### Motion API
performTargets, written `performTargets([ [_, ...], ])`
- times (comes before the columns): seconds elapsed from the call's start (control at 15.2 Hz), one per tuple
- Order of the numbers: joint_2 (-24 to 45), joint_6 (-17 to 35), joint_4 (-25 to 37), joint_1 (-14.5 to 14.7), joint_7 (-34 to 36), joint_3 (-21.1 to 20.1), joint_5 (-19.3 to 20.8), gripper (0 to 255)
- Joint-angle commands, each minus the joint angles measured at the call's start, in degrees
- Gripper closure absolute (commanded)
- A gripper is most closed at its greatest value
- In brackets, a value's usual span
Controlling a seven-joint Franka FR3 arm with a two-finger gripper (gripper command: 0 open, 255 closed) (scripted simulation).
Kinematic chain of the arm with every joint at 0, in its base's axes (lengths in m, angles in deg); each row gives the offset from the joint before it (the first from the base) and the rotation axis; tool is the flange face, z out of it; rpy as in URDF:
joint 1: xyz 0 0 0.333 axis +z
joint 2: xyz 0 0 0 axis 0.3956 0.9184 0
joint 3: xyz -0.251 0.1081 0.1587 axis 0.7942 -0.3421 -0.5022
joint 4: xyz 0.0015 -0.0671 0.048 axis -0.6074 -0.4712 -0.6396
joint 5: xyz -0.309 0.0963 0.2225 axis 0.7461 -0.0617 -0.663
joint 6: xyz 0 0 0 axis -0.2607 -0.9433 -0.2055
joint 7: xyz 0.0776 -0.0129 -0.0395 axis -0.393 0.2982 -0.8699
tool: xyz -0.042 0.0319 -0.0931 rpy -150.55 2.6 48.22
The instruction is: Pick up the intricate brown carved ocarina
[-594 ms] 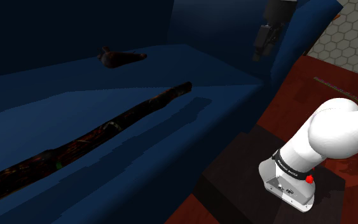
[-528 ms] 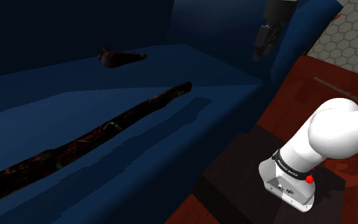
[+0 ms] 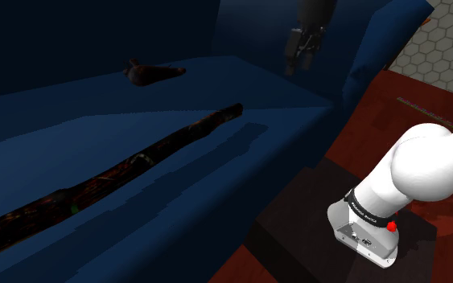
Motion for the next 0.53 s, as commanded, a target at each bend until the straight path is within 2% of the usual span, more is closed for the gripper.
performTargets([
  [0.0, 3.77, 0.97, 3.15, 0.51, 2.00, -1.50, -1.12, 0],
  [0.46, 16.77, 4.10, 14.32, 1.90, 8.19, -5.82, -2.88, 0],
])
